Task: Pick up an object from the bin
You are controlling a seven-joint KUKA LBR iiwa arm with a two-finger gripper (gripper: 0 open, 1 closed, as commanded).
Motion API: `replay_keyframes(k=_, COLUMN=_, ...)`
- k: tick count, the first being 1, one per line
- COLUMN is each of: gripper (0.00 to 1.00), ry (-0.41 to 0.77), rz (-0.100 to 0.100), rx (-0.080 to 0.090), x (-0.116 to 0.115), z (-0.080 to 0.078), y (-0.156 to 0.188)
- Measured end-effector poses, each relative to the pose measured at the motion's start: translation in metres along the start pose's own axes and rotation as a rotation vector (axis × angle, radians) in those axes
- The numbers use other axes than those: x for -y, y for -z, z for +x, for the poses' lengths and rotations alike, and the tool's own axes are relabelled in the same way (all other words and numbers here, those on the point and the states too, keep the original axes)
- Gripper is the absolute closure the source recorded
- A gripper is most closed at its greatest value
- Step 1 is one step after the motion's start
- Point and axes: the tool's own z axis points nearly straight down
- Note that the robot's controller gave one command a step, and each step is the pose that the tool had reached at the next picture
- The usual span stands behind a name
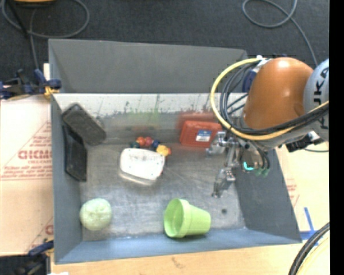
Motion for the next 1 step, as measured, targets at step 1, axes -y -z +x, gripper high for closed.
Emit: replay_keyframes(k=1, gripper=0.00, ry=0.001, rz=0.001, rx=0.008, x=0.0001, z=-0.0016, y=0.0040)
